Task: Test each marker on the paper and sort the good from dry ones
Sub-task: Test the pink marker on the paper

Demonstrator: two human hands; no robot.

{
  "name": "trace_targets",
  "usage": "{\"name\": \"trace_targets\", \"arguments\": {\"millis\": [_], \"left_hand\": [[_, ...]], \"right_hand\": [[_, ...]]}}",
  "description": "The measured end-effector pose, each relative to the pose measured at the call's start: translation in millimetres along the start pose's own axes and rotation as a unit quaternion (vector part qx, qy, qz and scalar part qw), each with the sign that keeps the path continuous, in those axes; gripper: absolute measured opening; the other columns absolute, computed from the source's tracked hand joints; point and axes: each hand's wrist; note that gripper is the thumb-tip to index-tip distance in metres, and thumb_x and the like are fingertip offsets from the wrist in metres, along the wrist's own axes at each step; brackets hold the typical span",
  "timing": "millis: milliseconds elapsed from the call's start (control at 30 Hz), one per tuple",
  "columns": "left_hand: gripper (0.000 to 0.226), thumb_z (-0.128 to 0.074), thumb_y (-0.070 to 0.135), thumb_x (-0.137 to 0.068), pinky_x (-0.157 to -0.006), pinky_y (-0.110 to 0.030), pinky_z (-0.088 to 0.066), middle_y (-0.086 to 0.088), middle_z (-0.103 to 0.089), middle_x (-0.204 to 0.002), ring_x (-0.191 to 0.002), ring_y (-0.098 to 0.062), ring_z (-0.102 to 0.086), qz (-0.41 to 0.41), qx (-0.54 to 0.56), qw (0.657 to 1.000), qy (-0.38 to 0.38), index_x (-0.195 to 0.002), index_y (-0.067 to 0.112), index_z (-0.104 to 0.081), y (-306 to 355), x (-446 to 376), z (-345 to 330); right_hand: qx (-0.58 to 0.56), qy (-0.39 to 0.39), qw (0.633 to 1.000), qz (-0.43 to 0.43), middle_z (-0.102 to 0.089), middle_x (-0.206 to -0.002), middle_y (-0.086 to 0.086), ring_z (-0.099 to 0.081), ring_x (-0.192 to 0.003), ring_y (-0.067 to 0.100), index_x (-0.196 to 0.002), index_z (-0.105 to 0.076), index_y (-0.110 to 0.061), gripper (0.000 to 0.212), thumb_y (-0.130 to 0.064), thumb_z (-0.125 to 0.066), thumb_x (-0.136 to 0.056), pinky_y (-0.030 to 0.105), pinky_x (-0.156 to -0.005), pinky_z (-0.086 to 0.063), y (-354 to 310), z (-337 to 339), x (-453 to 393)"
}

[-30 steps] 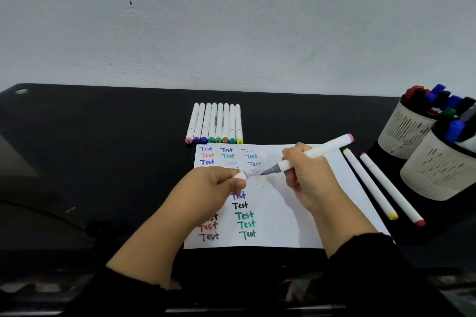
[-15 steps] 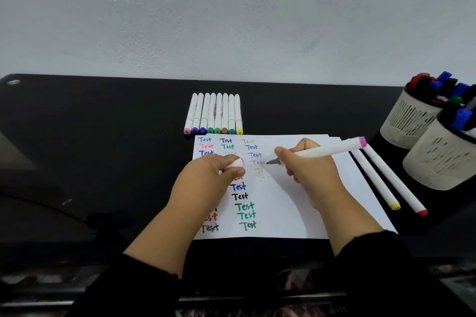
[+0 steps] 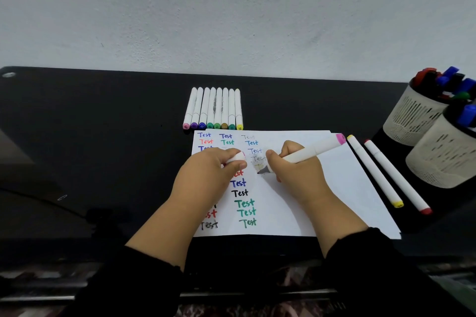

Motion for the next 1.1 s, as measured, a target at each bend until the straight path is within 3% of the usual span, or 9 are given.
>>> {"name": "trace_targets", "arguments": {"millis": [233, 433, 567, 800, 1100], "left_hand": [[0.045, -0.051, 0.046, -0.091, -0.083, -0.019, -0.03, 0.009, -0.047, -0.14, -0.125, -0.01, -0.044, 0.003, -0.008, 1.0, -0.003, -0.134, 0.034, -0.048, 2.4, -0.4, -1.8], [0.043, -0.052, 0.046, -0.091, -0.084, -0.02, -0.033, 0.01, -0.05, -0.137, -0.122, -0.009, -0.046, -0.005, -0.006, 1.0, -0.008, -0.132, 0.034, -0.05, 1.4, -0.3, -2.0], [0.045, -0.052, 0.046, -0.091, -0.088, -0.021, -0.034, 0.009, -0.047, -0.14, -0.126, -0.01, -0.042, -0.004, -0.008, 1.0, -0.007, -0.134, 0.033, -0.049, 1.2, 0.4, -1.9], [0.042, -0.051, 0.046, -0.091, -0.084, -0.02, -0.032, 0.01, -0.049, -0.138, -0.126, -0.01, -0.043, -0.008, -0.011, 1.0, -0.013, -0.132, 0.036, -0.051, 0.4, -0.1, -1.6], [0.044, -0.051, 0.047, -0.091, -0.08, -0.018, -0.032, 0.01, -0.05, -0.137, -0.121, -0.009, -0.047, 0.0, -0.021, 0.999, -0.024, -0.133, 0.036, -0.048, 3.1, 0.9, -2.7]], "right_hand": [[0.017, 0.011, 1.0, 0.018, -0.042, -0.058, 0.003, -0.037, -0.054, 0.014, -0.062, -0.032, -0.014, 0.039, -0.019, -0.059, -0.089, 0.016, -0.045, -0.03, 1.8, -0.1, -0.7], [0.006, 0.01, 1.0, 0.009, -0.046, -0.061, 0.008, -0.041, -0.057, 0.015, -0.063, -0.033, -0.014, 0.036, -0.019, -0.058, -0.089, 0.02, -0.049, -0.032, 3.2, 0.6, -1.7], [-0.012, -0.005, 1.0, 0.003, -0.036, -0.044, -0.011, -0.036, -0.045, 0.005, -0.059, -0.028, -0.015, 0.039, -0.011, -0.057, -0.085, 0.014, -0.042, -0.027, 4.3, 1.0, -1.3], [-0.049, 0.048, 0.998, 0.001, -0.032, -0.035, -0.012, -0.033, -0.039, 0.004, -0.058, -0.024, -0.015, 0.04, -0.005, -0.053, -0.084, 0.012, -0.039, -0.025, 3.8, 2.8, 0.5], [-0.025, 0.05, 0.998, 0.005, -0.03, -0.043, -0.008, -0.032, -0.041, 0.006, -0.057, -0.025, -0.015, 0.04, -0.009, -0.055, -0.084, 0.013, -0.04, -0.026, 4.8, 0.4, -0.8]]}}
Point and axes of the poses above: each hand's wrist, its own x-axis away from the middle knuckle, its own z-axis out of the back of the hand, y = z × x
